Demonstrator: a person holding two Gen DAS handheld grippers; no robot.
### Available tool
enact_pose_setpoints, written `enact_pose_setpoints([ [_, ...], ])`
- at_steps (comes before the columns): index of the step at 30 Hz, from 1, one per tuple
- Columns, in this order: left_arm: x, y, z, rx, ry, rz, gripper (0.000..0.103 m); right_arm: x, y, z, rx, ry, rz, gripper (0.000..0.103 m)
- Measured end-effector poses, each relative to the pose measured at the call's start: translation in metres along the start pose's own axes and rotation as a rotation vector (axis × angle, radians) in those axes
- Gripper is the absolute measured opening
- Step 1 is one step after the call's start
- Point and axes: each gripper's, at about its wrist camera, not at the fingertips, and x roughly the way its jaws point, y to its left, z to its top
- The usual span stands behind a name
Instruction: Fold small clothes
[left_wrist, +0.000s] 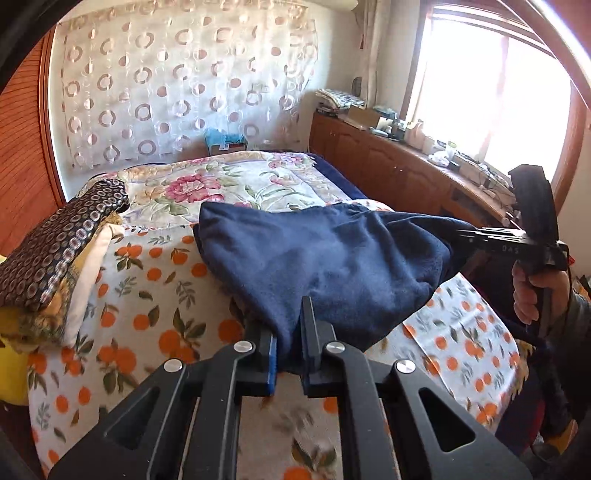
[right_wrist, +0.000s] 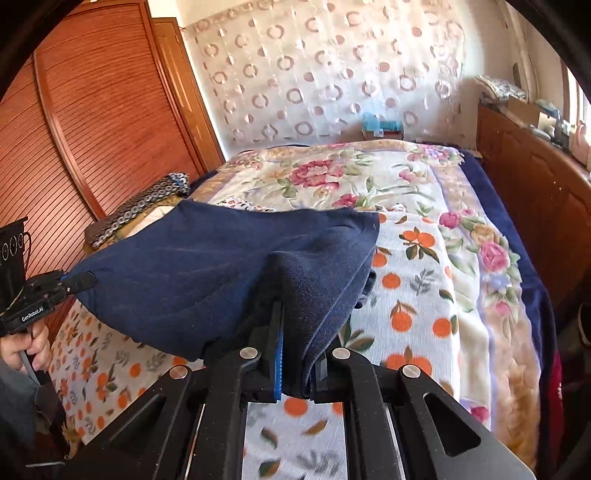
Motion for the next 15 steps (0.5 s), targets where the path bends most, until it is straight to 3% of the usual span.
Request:
enact_pose_setpoints([
  [9,-0.045,-0.025,-0.052,0.0,-0.01,0.017,0.01,-0.035,0.028,-0.064,-0.018,0.017,-0.002,0.009],
  [15,-0.069,-0.035,-0.077,-0.028,-0.031,0.025,0.01,-0.059,0.04,-0.079,-0.003,0.01,0.01,0.009],
])
